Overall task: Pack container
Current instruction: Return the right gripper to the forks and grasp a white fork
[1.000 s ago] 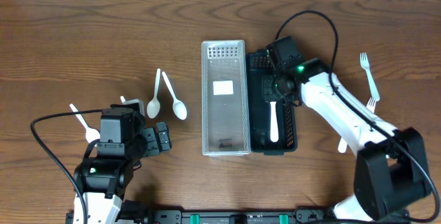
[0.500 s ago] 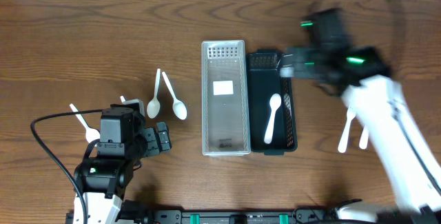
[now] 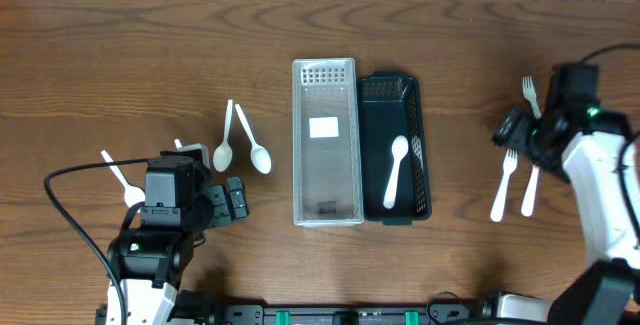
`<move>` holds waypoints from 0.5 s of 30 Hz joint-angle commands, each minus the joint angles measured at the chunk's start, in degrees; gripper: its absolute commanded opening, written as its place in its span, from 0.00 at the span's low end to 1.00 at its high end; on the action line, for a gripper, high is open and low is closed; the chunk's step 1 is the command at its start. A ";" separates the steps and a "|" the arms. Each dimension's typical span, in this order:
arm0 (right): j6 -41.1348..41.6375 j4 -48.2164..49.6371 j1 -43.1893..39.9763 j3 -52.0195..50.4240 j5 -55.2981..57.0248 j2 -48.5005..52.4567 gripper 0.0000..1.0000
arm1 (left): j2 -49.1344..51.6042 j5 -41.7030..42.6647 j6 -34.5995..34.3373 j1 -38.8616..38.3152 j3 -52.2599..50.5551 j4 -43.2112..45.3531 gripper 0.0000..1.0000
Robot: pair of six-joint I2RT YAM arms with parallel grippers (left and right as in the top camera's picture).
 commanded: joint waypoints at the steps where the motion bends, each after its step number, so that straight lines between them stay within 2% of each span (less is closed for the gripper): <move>1: -3.82 3.98 -0.85 -4.55 -1.68 0.98 0.99 | -0.09 -0.02 -0.74 0.31 1.07 -0.15 0.98; 8: -6.86 12.15 -0.85 -6.99 -4.00 5.97 0.99 | -0.09 -0.02 -0.76 0.31 1.07 -0.17 0.98; 15: -7.04 15.72 -0.85 -6.99 -4.11 12.33 0.99 | -0.09 -0.04 -0.74 0.31 1.07 -0.17 0.98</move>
